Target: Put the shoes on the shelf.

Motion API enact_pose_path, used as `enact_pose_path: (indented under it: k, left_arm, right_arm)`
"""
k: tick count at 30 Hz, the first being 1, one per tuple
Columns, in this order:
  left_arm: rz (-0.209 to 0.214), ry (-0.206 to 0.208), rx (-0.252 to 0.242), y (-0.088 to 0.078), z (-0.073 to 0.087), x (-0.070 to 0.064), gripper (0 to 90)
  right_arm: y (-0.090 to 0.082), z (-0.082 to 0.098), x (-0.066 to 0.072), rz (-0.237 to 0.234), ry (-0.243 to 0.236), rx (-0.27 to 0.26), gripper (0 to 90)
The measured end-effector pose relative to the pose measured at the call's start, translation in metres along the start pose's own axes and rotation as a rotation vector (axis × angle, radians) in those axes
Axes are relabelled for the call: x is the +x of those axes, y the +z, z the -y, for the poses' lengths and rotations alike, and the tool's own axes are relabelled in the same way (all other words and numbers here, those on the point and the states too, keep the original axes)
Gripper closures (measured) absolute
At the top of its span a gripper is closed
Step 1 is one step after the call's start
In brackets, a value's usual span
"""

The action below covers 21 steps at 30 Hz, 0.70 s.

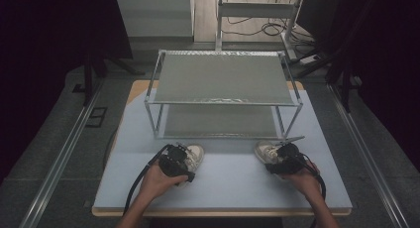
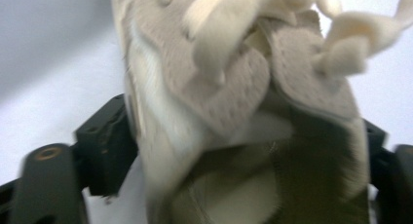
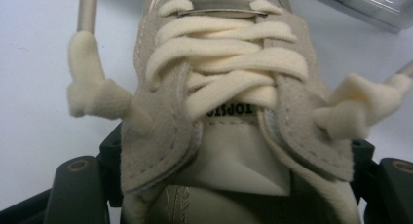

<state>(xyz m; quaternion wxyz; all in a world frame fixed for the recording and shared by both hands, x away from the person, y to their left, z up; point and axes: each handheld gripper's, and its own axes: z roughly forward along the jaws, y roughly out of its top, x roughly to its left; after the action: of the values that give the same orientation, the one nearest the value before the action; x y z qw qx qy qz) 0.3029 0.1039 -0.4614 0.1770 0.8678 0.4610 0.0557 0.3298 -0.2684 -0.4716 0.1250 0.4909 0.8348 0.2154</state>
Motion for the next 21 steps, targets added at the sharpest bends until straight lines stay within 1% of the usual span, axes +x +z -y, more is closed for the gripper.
enact_pose_path:
  k: [1, 2, 3, 7, 10, 13, 16, 18, 21]
  left_arm:
    - [-0.009, 0.004, -0.008, -0.002, 0.001, 0.001, 23.4]
    - [-0.008, 0.007, -0.019, -0.004, 0.002, 0.004, 26.5]
    - [-0.008, 0.007, -0.019, -0.004, 0.002, 0.004, 27.2]
    - [-0.003, 0.015, -0.035, -0.005, 0.004, 0.006, 28.1]
    - [-0.01, 0.025, -0.049, -0.006, 0.004, 0.006, 28.4]
    - [0.0, 0.025, -0.077, -0.01, 0.003, 0.006, 28.5]
    - [0.005, 0.029, -0.102, -0.015, -0.001, 0.006, 28.5]
    - [0.011, 0.02, -0.119, -0.015, -0.004, 0.006, 28.5]
    - [0.01, 0.016, -0.131, -0.016, -0.009, 0.008, 28.6]
  right_arm:
    - [0.0, 0.0, 0.0, 0.001, -0.004, 0.001, 26.1]
    - [-0.001, 0.0, 0.001, -0.009, -0.006, -0.003, 26.3]
    - [-0.001, 0.0, 0.001, -0.009, -0.006, -0.003, 26.3]
    - [-0.005, -0.003, 0.005, -0.013, -0.013, -0.022, 26.4]
    - [-0.01, -0.006, 0.006, -0.014, -0.02, -0.031, 26.4]
    - [-0.013, -0.008, 0.009, -0.014, -0.024, -0.037, 26.4]
    - [-0.016, -0.012, 0.01, -0.016, -0.025, -0.051, 26.4]
    - [-0.016, -0.014, 0.012, -0.016, -0.022, -0.058, 26.4]
    - [-0.016, -0.018, 0.014, -0.021, -0.015, -0.069, 26.4]
